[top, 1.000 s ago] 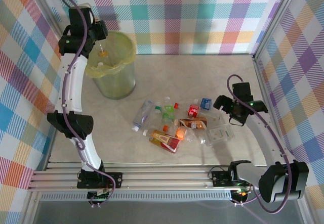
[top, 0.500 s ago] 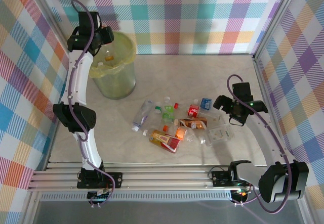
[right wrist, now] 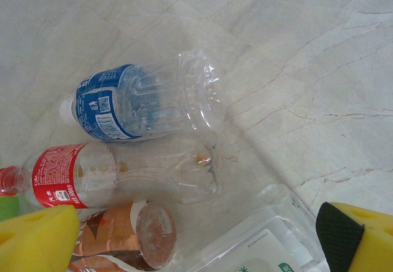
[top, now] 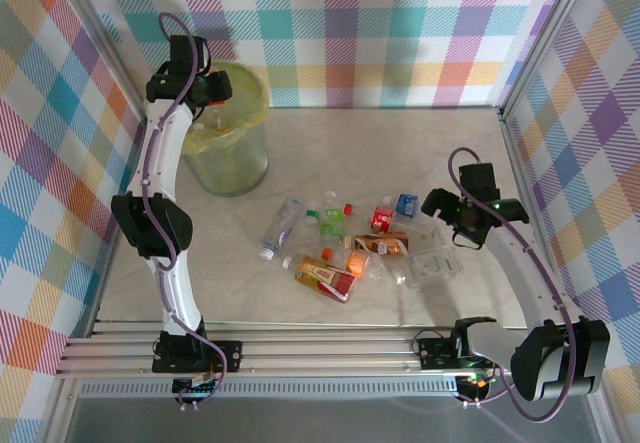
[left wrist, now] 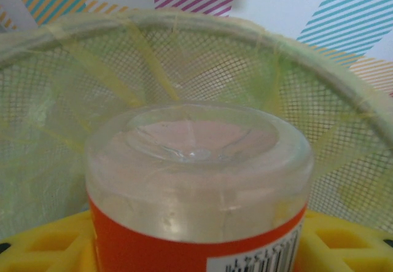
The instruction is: Put the plastic bottles in the bin
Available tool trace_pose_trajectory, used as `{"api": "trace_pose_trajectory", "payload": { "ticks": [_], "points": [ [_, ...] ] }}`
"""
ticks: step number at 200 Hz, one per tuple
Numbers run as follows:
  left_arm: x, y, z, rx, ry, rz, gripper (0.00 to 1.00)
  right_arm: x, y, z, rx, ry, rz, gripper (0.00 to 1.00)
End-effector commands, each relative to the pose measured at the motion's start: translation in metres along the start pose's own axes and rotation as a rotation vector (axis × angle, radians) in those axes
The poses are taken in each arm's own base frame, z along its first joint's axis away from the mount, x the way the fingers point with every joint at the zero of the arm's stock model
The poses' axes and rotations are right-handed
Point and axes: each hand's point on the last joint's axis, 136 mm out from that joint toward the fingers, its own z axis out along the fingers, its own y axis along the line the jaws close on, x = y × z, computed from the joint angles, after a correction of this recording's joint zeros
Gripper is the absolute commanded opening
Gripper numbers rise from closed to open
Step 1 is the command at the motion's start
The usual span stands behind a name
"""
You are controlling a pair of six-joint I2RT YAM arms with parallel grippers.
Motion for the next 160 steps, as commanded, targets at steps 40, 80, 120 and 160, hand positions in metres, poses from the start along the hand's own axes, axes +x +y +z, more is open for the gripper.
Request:
{"api": "trace_pose_trajectory", "payload": {
  "ticks": [40, 80, 120, 160],
  "points": [
    [0.017, 0.013, 0.030, -0.056, 0.052, 0.024, 0.68, 0.007, -0.004, 0.001, 0.006, 0.020, 0.014, 1.00],
    [0.026, 0.015, 0.041, -0.068, 0.077, 0.030, 0.73, 0.008, -0.006, 0.002, 0.015, 0.022, 0.011, 1.00],
    [0.026, 0.015, 0.041, -0.068, 0.076, 0.029, 0.78, 0.008, -0.007, 0.003, 0.018, 0.024, 0.009, 1.00],
    [0.014, 0.013, 0.027, -0.054, 0.042, 0.024, 0.81, 0.007, -0.007, 0.003, 0.018, 0.022, 0.009, 1.00]
  ]
}}
